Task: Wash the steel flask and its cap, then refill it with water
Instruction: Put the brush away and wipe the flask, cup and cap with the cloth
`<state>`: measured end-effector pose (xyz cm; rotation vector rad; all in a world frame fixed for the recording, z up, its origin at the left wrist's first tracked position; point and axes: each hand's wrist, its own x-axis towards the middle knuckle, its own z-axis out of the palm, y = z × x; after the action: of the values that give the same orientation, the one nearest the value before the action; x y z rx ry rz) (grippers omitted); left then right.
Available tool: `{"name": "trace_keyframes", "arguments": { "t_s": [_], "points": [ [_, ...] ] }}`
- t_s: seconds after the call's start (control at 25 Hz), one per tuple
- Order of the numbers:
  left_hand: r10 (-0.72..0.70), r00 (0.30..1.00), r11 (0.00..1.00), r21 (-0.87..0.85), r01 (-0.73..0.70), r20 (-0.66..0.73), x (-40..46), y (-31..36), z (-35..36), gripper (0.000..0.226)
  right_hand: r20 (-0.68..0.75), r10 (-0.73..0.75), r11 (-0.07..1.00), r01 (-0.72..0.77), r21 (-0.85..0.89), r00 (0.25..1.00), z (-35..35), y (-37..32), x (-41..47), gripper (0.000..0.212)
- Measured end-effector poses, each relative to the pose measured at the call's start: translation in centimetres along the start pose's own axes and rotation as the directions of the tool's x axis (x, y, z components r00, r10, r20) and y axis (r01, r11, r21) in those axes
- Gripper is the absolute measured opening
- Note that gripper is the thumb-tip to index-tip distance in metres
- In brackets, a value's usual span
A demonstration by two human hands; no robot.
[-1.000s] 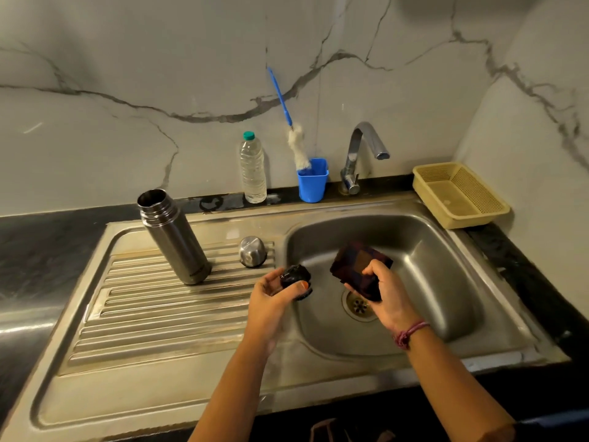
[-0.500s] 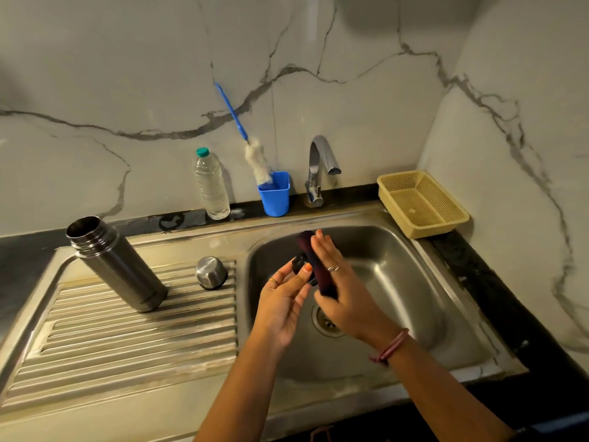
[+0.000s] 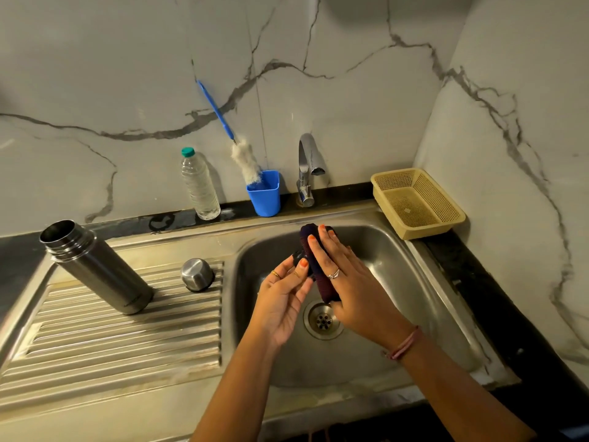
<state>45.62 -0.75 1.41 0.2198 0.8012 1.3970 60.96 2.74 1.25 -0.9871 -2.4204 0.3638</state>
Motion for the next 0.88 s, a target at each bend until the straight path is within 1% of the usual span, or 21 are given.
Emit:
{"name": "trace_keyframes", "arguments": {
  "t_s": [0.04, 0.12, 0.16, 0.2, 0.24, 0.32, 0.36, 0.4, 0.48, 0.52, 0.6, 0.64, 0.72, 0.76, 0.88],
  "points": [
    [-0.008, 1.0, 1.0, 0.0, 0.008, 0.002, 0.0, -0.2, 0.1, 0.044, 0.004, 0.0, 1.0, 0.0, 0.021, 1.0, -0.2, 0.3, -0.1, 0.094],
    [-0.017, 1.0, 1.0, 0.006, 0.017, 0.015, 0.0, -0.5, 0.3, 0.042, 0.004, 0.079, 0.984, -0.079, 0.159, 0.997, -0.8, 0.6, 0.1, 0.093],
    [-0.011, 1.0, 1.0, 0.014, 0.011, 0.018, 0.0, -0.7, 0.4, 0.04, 0.001, 0.111, 0.975, -0.109, 0.194, 0.994, -1.1, 0.7, 0.2, 0.093],
    [-0.002, 1.0, 1.0, 0.024, 0.001, 0.016, 0.1, -0.8, 0.6, 0.037, -0.007, 0.124, 0.977, -0.121, 0.176, 0.992, -1.2, 0.6, 0.2, 0.094],
    [0.011, 1.0, 1.0, 0.029, -0.011, 0.009, 0.2, -0.9, 0.8, 0.036, -0.027, 0.113, 0.988, -0.11, 0.106, 0.993, -1.1, 0.4, 0.2, 0.095],
    [0.026, 1.0, 0.999, 0.034, -0.026, -0.009, 0.4, -1.0, 1.0, 0.041, -0.045, 0.015, 0.996, -0.018, -0.084, 0.999, -0.6, -0.1, -0.1, 0.097],
    [0.028, 1.0, 0.999, 0.037, -0.028, -0.008, 0.4, -1.0, 1.1, 0.042, -0.041, -0.01, 0.996, 0.006, -0.092, 0.999, -0.4, 0.1, -0.2, 0.097],
    [0.029, 1.0, 0.999, 0.039, -0.029, 0.005, 0.4, -1.1, 1.3, 0.041, -0.038, 0.0, 0.999, -0.002, -0.048, 0.999, -0.6, 0.6, -0.2, 0.096],
    [0.038, 0.998, 0.997, 0.058, -0.04, 0.041, 0.2, -1.1, 1.6, 0.035, -0.025, 0.118, 0.978, -0.112, 0.177, 0.993, -1.4, 1.4, 0.0, 0.09],
    [0.046, 0.997, 0.996, 0.071, -0.05, 0.056, 0.1, -1.0, 1.9, 0.035, -0.033, 0.155, 0.962, -0.143, 0.234, 0.987, -1.7, 1.7, 0.0, 0.087],
    [0.065, 0.995, 0.994, 0.077, -0.071, 0.078, 0.2, -1.0, 2.2, 0.035, -0.046, 0.17, 0.962, -0.155, 0.227, 0.984, -1.7, 1.5, -0.1, 0.088],
    [0.073, 0.994, 0.994, 0.075, -0.079, 0.082, 0.4, -1.0, 2.3, 0.034, -0.057, 0.148, 0.973, -0.135, 0.185, 0.987, -1.4, 1.2, -0.2, 0.092],
    [0.067, 0.994, 0.995, 0.064, -0.073, 0.089, 0.5, -1.1, 2.5, 0.029, -0.089, 0.024, 0.995, -0.015, 0.094, 0.996, -1.0, 1.1, -0.4, 0.097],
    [0.052, 0.993, 0.997, 0.052, -0.057, 0.102, 0.4, -1.1, 2.6, 0.029, -0.075, 0.021, 0.994, -0.012, 0.112, 0.997, -1.1, 1.4, -0.4, 0.097],
    [0.017, 0.989, 0.999, 0.024, -0.021, 0.145, 0.4, -1.1, 2.6, 0.035, -0.051, 0.118, 0.981, -0.109, 0.159, 0.992, -2.1, 1.8, 0.0, 0.091]
  ]
}}
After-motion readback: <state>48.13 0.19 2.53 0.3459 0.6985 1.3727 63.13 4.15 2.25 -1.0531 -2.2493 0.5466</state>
